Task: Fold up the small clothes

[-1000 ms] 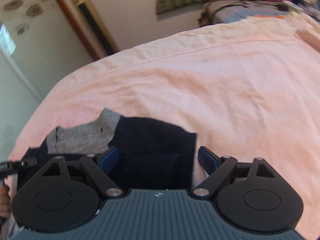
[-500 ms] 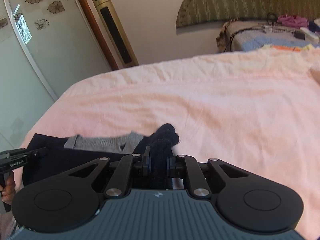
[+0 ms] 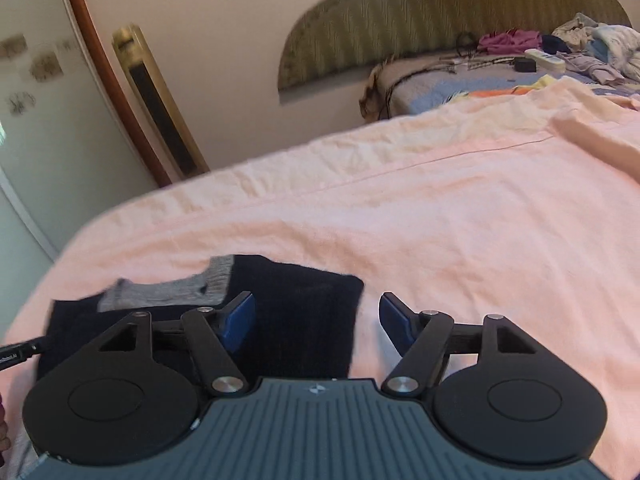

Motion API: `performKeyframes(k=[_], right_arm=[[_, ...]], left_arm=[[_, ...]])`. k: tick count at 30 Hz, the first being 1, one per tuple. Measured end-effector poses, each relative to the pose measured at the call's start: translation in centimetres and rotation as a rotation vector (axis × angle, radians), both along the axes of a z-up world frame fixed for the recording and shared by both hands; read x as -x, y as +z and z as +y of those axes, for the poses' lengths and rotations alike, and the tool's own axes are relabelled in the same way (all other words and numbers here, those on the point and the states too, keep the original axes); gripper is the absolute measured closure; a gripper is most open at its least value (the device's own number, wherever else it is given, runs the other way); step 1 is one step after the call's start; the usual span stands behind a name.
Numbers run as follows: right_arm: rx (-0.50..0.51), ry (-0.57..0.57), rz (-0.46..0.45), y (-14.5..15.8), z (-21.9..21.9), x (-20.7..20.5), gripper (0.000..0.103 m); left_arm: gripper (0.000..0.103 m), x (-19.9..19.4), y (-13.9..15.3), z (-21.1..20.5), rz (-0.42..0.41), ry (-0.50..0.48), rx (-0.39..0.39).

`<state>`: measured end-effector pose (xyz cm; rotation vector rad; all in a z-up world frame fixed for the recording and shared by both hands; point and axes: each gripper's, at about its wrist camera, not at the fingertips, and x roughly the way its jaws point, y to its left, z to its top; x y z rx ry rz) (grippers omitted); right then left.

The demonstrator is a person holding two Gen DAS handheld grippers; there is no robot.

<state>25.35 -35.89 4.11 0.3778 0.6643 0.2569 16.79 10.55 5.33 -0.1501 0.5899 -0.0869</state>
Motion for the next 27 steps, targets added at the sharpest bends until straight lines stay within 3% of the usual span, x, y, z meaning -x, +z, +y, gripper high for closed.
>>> performKeyframes(k=[2, 4, 6, 9, 13, 16, 19, 22, 24, 25, 27], right_arm=[[-0.049, 0.011, 0.048, -0.4, -1.5, 3.2, 0.032], [-0.027, 0.023, 0.101, -1.2, -2.0, 6.5, 0.032], [-0.021, 0.039, 0.151, -2.4, -2.1, 9.2, 0.032], [0.014, 0.087, 0.124, -2.8, -1.0, 12.1, 0.032], [0.027, 0.147, 0.134, -2.8, 0.8, 12.3, 0.052], [0.041, 0.154, 0.143, -2.5, 1.4, 12.0, 0.052], [0.035, 0.159, 0.145, -2.7, 1.4, 12.1, 0.05], [0.071, 0.181, 0.123, -2.8, 2.1, 12.4, 0.049], [0.094, 0.202, 0.134, -2.9, 2.3, 12.1, 0.084], [0.08, 0.196, 0.152, -3.0, 1.9, 11.8, 0.094], [0.055, 0.18, 0.153, -2.6, 1.0, 11.8, 0.095]], left_arm=[[0.081, 4.5, 0.1, -0.7, 0.009, -0.09, 0.019], [0.072, 8.4, -0.7, -1.9, 0.029, -0.161, 0.014], [0.072, 10.7, -1.7, -3.4, 0.05, -0.228, -0.032], [0.072, 11.0, -3.3, -4.7, 0.092, -0.189, -0.138], [0.072, 10.3, -3.1, -4.4, 0.108, -0.157, -0.17], [0.072, 10.5, -2.4, -4.1, 0.088, -0.131, -0.228], [0.072, 10.0, -3.4, -3.7, 0.142, -0.127, -0.261], [0.072, 10.2, -3.5, -3.6, 0.116, -0.122, -0.271], [0.098, 10.2, -3.3, -3.3, 0.099, -0.068, -0.298], [0.097, 10.1, -3.1, -2.7, 0.101, -0.048, -0.279], [0.098, 10.5, -2.0, -1.2, 0.076, -0.012, -0.21]])
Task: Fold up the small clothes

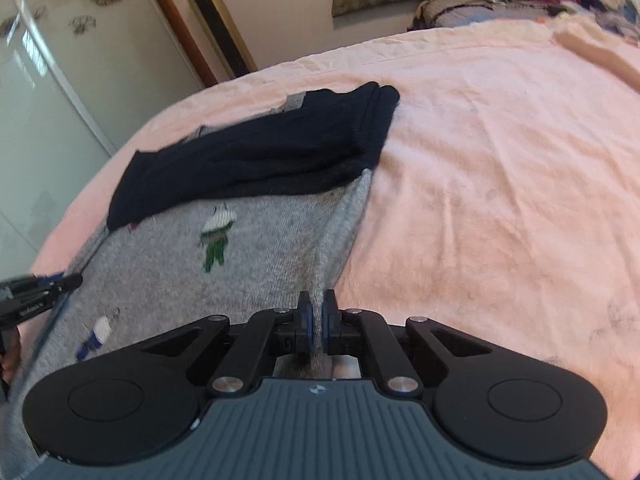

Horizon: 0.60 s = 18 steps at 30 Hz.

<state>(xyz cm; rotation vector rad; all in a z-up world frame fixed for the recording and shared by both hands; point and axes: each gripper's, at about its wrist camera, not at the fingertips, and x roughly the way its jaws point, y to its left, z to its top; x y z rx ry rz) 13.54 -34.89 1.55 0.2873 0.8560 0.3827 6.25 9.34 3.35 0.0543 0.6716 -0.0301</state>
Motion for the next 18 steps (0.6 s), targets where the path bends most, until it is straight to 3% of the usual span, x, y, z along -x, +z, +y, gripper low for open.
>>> performKeyframes(k=[2, 4, 7, 9, 10, 12, 13, 14, 18], right_arm=[[0.017, -0.026, -0.027, 0.8, -0.8, 0.5, 0.096], [0.02, -0.057, 0.0, 0.1, -2.1, 0.5, 0.097], [-0.05, -0.07, 0.02, -0.6, -2.8, 0.8, 0.096], [-0.146, -0.078, 0.068, -0.3, -3.4, 1.1, 0.084], [-0.178, -0.076, 0.085, -0.2, -3.7, 1.4, 0.067], [-0.213, -0.073, 0.065, 0.5, -4.2, 2.9, 0.045], [-0.234, -0.068, 0.064, 0.7, -4.5, 3.8, 0.045], [-0.263, -0.064, 0.078, 0.7, -4.7, 4.5, 0.045], [-0.292, -0.021, 0.144, -0.4, -4.0, 7.1, 0.047]], left_arm=[[0.098, 0.5, 0.5, 1.1, 0.004, -0.005, 0.037], [0.098, 0.4, -0.8, 1.4, 0.047, -0.006, 0.035], [0.096, 1.2, -1.3, 1.5, 0.034, -0.029, 0.053], [0.092, 2.0, -0.7, 2.8, 0.055, -0.037, 0.177], [0.088, 2.6, -0.5, 3.6, 0.08, -0.061, 0.257], [0.073, 4.1, -0.5, 4.9, 0.123, -0.089, 0.39], [0.064, 5.0, -0.7, 5.3, 0.14, -0.091, 0.437], [0.062, 5.9, -1.0, 5.6, 0.152, -0.092, 0.475], [0.061, 8.8, -1.6, 5.5, 0.156, -0.124, 0.531]])
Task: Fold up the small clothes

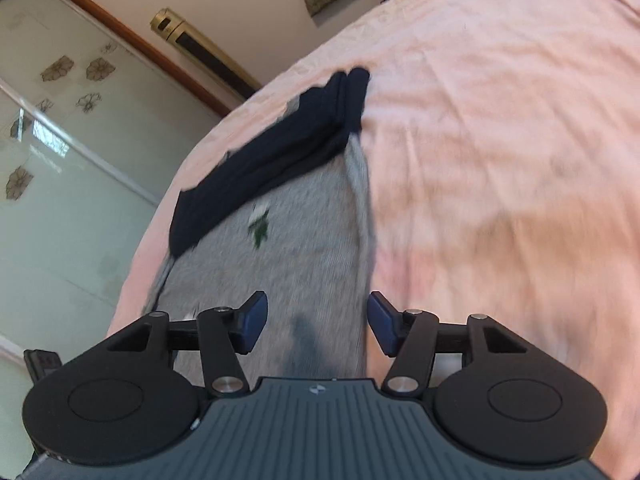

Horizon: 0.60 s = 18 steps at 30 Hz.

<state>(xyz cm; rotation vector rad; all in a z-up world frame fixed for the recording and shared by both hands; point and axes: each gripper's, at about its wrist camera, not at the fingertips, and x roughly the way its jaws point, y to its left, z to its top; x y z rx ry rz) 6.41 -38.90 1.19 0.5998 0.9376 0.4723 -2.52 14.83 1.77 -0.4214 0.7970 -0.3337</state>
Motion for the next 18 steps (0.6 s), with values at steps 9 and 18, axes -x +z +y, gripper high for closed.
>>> performKeyframes(k=[9, 18], right_arm=[[0.055, -0.012, 0.007, -0.3, 0.5, 1.9, 0.097], [0.024, -0.098, 0.031, -0.8, -4.0, 2.6, 0.097]], left_arm=[[0.095, 0.0, -0.1, 0.3, 0.049, 0.002, 0.067], [0.098, 0.9, -1.1, 1.3, 0.082, -0.007, 0.081]])
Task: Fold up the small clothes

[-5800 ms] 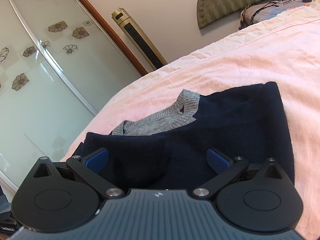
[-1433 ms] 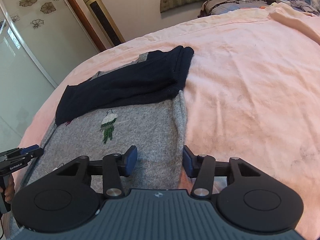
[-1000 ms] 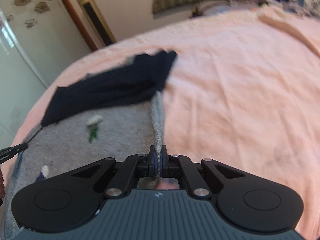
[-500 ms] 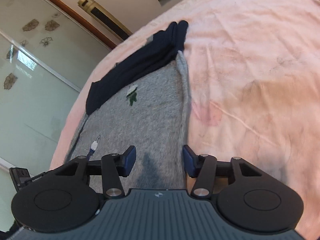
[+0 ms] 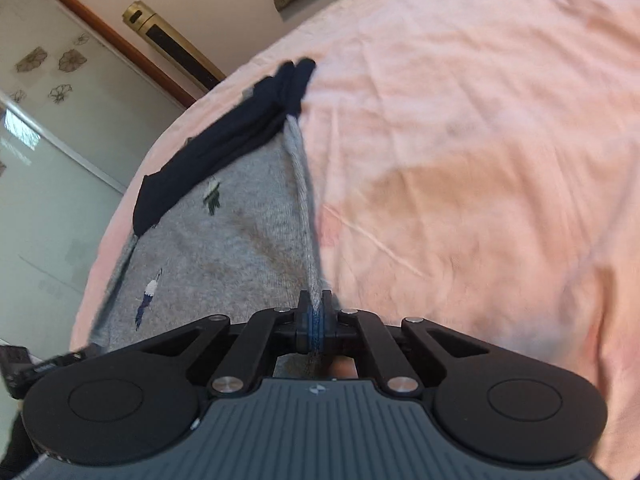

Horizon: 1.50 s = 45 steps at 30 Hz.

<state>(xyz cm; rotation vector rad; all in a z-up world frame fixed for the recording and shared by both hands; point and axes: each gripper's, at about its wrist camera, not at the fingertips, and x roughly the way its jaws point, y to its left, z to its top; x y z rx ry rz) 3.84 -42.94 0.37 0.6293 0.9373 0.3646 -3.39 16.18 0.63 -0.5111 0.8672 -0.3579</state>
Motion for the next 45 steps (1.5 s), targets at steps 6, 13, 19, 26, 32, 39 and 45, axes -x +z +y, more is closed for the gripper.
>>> performKeyframes(k=[6, 13, 19, 26, 32, 39, 45], right_arm=[[-0.133, 0.004, 0.034, 0.6, -1.1, 2.9, 0.047], [-0.214, 0.093, 0.131, -0.2, -0.3, 7.1, 0.051], [-0.258, 0.176, 0.145, -0.5, 1.6, 8.4, 0.053], [-0.171, 0.244, 0.135, -0.4, 2.5, 8.9, 0.092], [-0.018, 0.237, 0.034, 4.1, -0.8, 9.9, 0.093], [-0.085, 0.175, 0.114, 0.8, -2.9, 10.3, 0.086], [-0.058, 0.213, 0.08, 2.6, -1.5, 10.2, 0.042]], left_arm=[[0.07, 2.4, -0.3, 0.3, 0.035, -0.059, 0.123], [0.034, 4.4, -0.2, -2.5, -0.012, -0.085, 0.163], [0.036, 4.5, 0.0, -2.7, 0.035, -0.115, 0.178], [0.097, 5.6, -0.7, -3.1, 0.076, -0.051, 0.145], [0.097, 6.0, -0.2, -3.0, 0.08, -0.101, 0.105], [0.091, 6.8, -0.8, -2.5, 0.117, -0.123, 0.165], [0.074, 9.6, -1.2, -3.7, 0.152, -0.144, 0.232]])
